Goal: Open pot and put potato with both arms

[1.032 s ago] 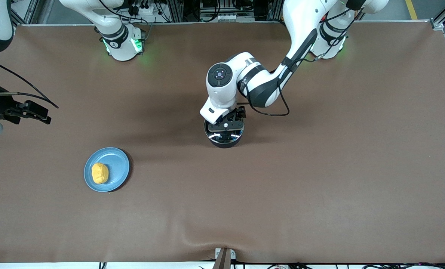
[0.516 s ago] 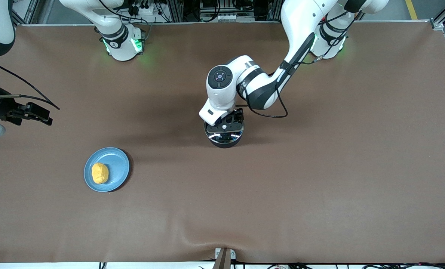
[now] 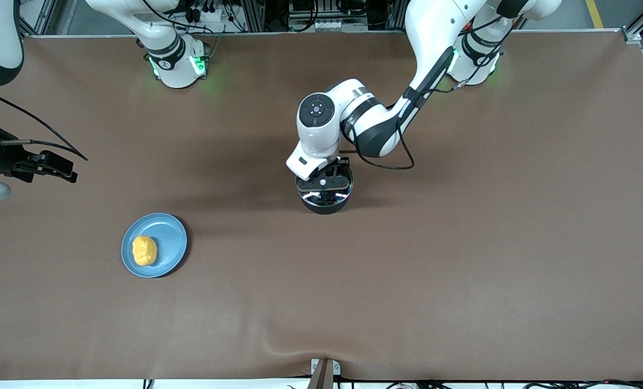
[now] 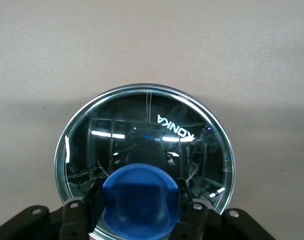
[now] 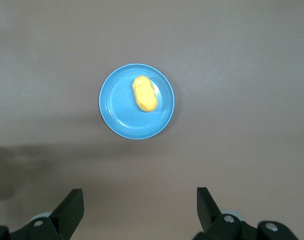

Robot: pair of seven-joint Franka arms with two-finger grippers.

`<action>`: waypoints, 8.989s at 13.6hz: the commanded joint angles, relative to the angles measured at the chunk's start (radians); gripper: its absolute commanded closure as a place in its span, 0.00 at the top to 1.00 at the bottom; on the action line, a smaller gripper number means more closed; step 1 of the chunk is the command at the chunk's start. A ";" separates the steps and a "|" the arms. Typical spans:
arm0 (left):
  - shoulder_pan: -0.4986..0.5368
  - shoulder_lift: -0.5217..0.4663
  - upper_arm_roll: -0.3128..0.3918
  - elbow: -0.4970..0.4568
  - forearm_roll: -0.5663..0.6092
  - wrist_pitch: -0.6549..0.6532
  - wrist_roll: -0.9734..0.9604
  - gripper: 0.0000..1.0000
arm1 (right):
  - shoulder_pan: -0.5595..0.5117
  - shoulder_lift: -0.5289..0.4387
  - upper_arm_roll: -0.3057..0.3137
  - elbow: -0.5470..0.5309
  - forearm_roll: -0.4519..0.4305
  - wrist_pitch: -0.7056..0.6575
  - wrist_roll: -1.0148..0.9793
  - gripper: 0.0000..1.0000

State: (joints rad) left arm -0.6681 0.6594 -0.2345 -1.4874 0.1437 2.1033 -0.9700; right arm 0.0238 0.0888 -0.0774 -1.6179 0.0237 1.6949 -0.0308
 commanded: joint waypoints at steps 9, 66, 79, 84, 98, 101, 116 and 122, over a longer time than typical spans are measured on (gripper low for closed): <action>0.209 -0.268 -0.009 -0.002 0.005 -0.222 0.183 0.00 | -0.010 0.011 0.010 -0.016 0.004 0.038 -0.001 1.00; 0.805 -0.181 -0.005 -0.476 0.025 0.231 0.660 0.00 | 0.700 0.393 0.015 -0.003 0.076 0.455 0.951 0.00; 0.808 -0.199 -0.008 -0.421 0.022 0.196 0.652 1.00 | 0.851 0.600 0.011 0.069 0.064 0.612 1.068 0.07; 0.805 -0.383 -0.017 -0.410 -0.015 0.092 0.653 1.00 | 0.851 0.612 0.010 0.067 0.062 0.617 1.069 0.11; 0.800 -0.619 -0.071 -0.159 -0.154 -0.439 0.660 1.00 | 0.673 0.259 0.005 0.075 0.068 0.145 0.883 0.89; 0.800 -0.620 -0.078 -0.088 -0.153 -0.505 0.657 1.00 | 0.549 0.103 0.005 0.079 0.068 -0.059 0.738 0.97; 0.806 -0.718 -0.129 -0.086 -0.174 -0.626 0.651 1.00 | 0.249 -0.112 -0.147 0.090 -0.090 -0.207 0.012 1.00; 0.812 -0.693 -0.121 -0.079 -0.174 -0.597 0.660 1.00 | 0.116 -0.075 -0.035 0.085 0.032 -0.112 0.011 1.00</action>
State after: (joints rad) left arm 0.1325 -0.0416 -0.3577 -1.5737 -0.0108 1.4949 -0.3205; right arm 0.2355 0.0217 -0.2105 -1.5281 0.0273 1.5696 -0.0122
